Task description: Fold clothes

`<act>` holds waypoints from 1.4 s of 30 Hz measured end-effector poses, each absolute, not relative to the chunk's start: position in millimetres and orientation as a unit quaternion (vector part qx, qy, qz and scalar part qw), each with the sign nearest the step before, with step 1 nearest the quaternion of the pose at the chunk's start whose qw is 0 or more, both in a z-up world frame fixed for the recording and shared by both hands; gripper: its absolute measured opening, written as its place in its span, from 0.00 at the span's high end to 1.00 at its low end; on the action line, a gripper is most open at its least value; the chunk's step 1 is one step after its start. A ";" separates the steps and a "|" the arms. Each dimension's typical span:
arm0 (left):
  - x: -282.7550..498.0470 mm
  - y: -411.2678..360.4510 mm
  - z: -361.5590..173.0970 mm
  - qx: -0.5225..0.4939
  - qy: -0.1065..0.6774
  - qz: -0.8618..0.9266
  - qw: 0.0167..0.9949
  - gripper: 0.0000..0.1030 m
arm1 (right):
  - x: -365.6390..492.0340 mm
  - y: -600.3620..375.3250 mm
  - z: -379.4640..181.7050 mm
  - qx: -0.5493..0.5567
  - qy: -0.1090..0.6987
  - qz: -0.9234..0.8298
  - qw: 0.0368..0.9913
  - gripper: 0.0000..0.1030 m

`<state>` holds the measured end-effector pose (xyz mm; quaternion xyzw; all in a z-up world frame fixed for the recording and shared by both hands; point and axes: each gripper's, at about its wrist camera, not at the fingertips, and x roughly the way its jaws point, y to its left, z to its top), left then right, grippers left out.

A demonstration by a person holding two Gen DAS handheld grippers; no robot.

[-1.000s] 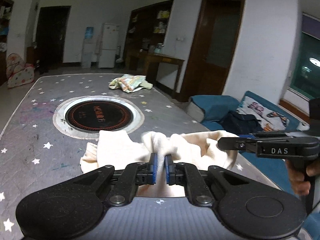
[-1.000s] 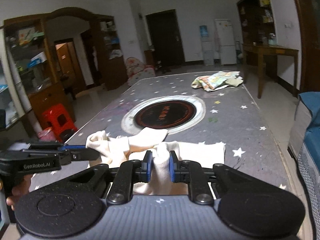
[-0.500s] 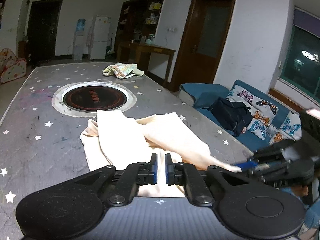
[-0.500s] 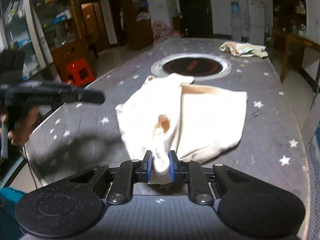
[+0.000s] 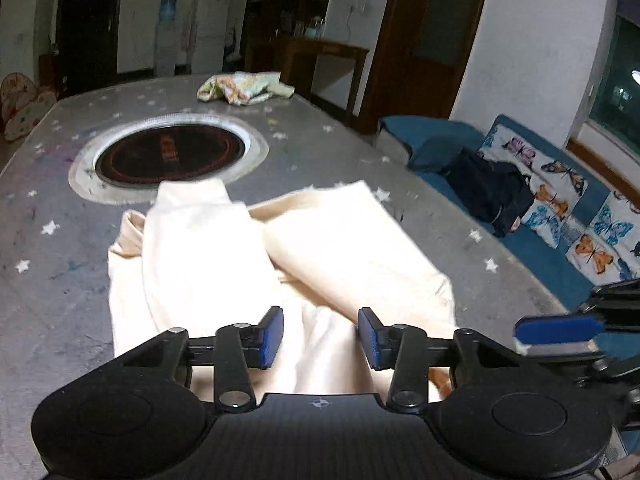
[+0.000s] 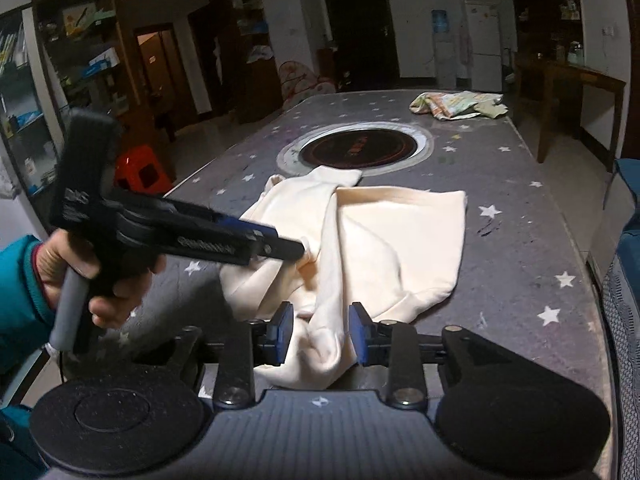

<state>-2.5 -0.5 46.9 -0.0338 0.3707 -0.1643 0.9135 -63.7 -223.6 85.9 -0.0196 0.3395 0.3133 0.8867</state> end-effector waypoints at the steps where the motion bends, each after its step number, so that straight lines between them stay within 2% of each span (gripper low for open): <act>1: -3.9 0.3 45.5 -0.033 0.372 -0.166 0.913 0.85 | -62.4 -223.8 86.3 -0.018 0.338 0.312 0.888 0.71; 4: -12.8 5.2 45.3 -0.034 0.368 -0.169 0.914 0.90 | -59.2 -222.8 85.7 -0.017 0.334 0.308 0.891 0.71; 11: -51.1 38.5 63.5 -0.060 0.340 -0.159 0.925 0.94 | -44.3 -213.2 83.4 -0.024 0.331 0.301 0.894 0.71; 18: -99.4 76.7 60.9 -0.091 0.347 -0.125 0.925 0.96 | -32.1 -193.8 79.0 -0.038 0.334 0.309 0.890 0.71; 20: -111.6 86.1 57.0 -0.097 0.354 -0.111 0.924 0.99 | -28.8 -186.8 76.9 -0.042 0.336 0.314 0.887 0.71; 30: -129.6 125.3 54.0 -0.124 0.365 -0.049 0.921 0.97 | -14.2 -159.4 64.6 -0.064 0.351 0.319 0.878 0.66; 35: -99.4 105.6 68.5 -0.102 0.332 -0.068 0.935 0.82 | -0.4 -146.9 57.9 -0.082 0.352 0.308 0.880 0.67; 39: -63.5 80.2 73.9 -0.058 0.316 -0.080 0.943 0.59 | 10.7 -138.0 53.9 -0.097 0.351 0.301 0.881 0.66; 42: -36.8 65.4 69.3 -0.032 0.318 -0.080 0.944 0.58 | 19.4 -130.4 50.0 -0.107 0.349 0.297 0.882 0.67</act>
